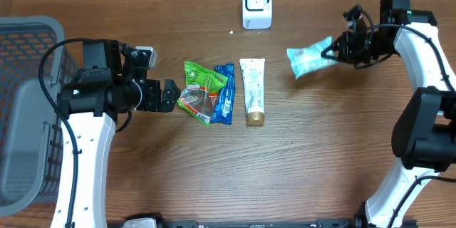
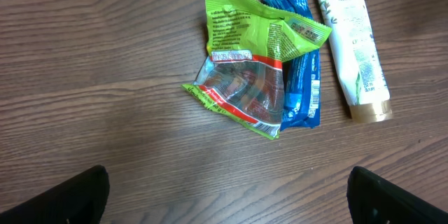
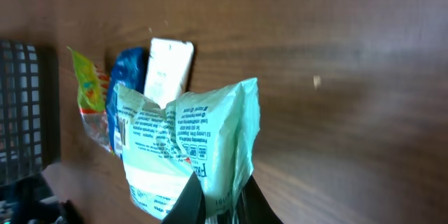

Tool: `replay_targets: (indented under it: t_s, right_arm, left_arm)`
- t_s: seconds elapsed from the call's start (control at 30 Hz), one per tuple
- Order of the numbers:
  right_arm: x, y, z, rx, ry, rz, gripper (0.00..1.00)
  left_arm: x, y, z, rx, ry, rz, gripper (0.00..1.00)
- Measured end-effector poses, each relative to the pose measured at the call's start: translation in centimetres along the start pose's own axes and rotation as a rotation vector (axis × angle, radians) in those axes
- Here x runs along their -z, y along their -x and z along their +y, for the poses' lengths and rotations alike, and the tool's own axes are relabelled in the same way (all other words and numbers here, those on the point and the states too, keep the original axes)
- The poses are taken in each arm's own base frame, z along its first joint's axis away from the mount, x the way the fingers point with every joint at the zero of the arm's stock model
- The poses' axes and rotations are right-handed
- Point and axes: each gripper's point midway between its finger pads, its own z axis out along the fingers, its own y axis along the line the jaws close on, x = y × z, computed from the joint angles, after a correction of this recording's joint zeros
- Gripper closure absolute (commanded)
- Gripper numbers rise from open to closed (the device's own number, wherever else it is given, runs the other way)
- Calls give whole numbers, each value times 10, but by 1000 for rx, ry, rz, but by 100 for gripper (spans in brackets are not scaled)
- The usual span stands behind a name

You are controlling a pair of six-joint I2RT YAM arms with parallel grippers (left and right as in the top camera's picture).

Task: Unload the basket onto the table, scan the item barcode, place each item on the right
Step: 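Lift the tissue pack and carry it toward the white scanner, then hold the tissue pack barcode in front of the scanner window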

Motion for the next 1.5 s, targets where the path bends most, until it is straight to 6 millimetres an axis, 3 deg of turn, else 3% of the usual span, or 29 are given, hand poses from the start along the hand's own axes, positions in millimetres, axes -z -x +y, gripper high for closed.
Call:
replay_targets:
  t_s: [0.17,0.37,0.67,0.83,0.93,1.07,1.13,1.37,1.5]
  right_arm:
    - [0,21,17,93,-8,-71,96]
    - [2,43,61,253,6,-158,96]
    - [-22,39,116,384,58,-143,96]
    - [-30,43,128,480,52,-163,96]
    - [-31,53,121,543,-30,-191,96]
    - [-32,77,105,671,-265,-247,96]
    - [-34,89,107,747,-373,-280,96]
    - [-33,124,144,1062,-641,-400,96]
    - [-22,143,161,1232,-754,-459,96]
  left_arm:
    - [0,0,0,0,0,0,0]
    - [0,0,0,0,0,0,1]
    - [0,0,0,0,0,0,0]
    - [0,0,0,0,0,0,0]
    - [0,0,0,0,0,0,0]
    - [0,0,0,0,0,0,0]
    - [0,0,0,0,0,0,1]
    - [0,0,0,0,0,0,1]
    - [0,0,0,0,0,0,0]
